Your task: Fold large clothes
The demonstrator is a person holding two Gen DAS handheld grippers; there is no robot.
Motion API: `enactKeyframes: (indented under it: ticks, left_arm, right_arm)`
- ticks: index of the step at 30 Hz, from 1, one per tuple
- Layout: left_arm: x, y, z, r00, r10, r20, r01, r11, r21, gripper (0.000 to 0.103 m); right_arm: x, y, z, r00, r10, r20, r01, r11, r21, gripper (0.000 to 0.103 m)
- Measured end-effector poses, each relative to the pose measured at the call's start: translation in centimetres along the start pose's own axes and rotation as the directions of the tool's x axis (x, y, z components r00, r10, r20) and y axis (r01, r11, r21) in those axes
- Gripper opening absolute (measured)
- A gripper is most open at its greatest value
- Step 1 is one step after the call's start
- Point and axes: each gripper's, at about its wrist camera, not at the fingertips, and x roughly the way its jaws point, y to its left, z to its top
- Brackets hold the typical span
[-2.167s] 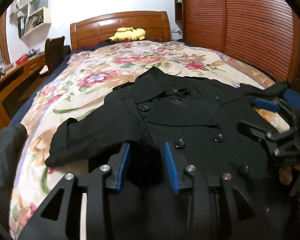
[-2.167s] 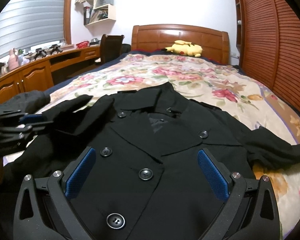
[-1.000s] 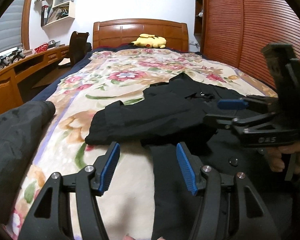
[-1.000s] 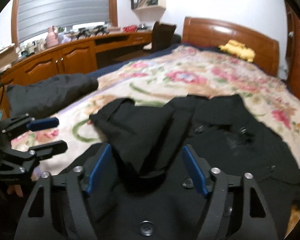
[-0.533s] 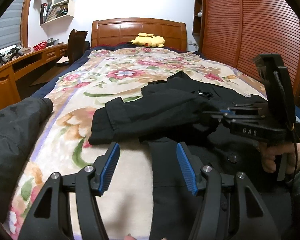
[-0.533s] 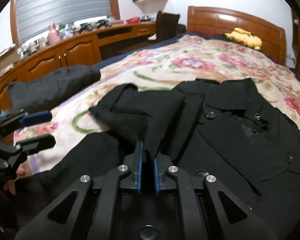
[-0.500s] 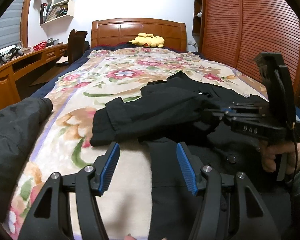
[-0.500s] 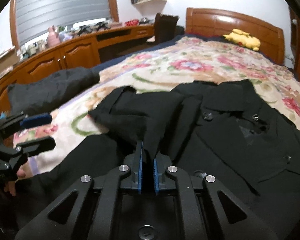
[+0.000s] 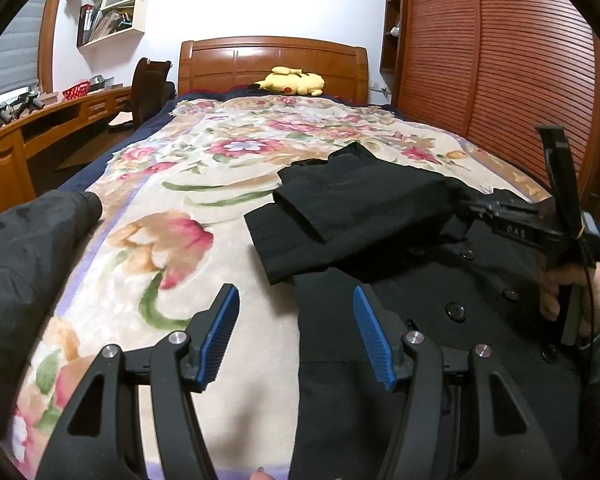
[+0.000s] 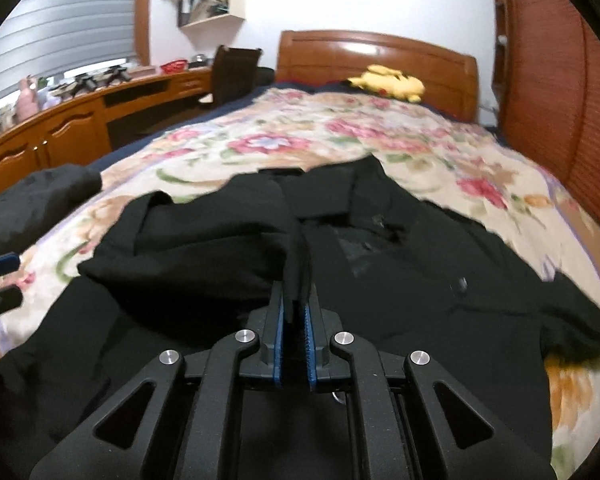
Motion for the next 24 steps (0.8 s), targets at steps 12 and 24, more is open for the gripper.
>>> enactKeyframes:
  ticks: [12,24]
  left_arm:
    - [-1.6,1.8,0.1,0.999,-0.009,0.032,0.01,1.0,-0.021,0.059]
    - [-2.6,3.9,-0.2,0.999,0.018,0.045,-0.016,0.999,-0.046,0.059]
  right_arm:
    - [-2.4,1.3,2.1,0.998,0.023,0.05,-0.023,1.0,-0.01,0.056]
    - [4.7,9.9,4.4,0.974,0.19,-0.125,-0.21,0.961,-0.18,0.058]
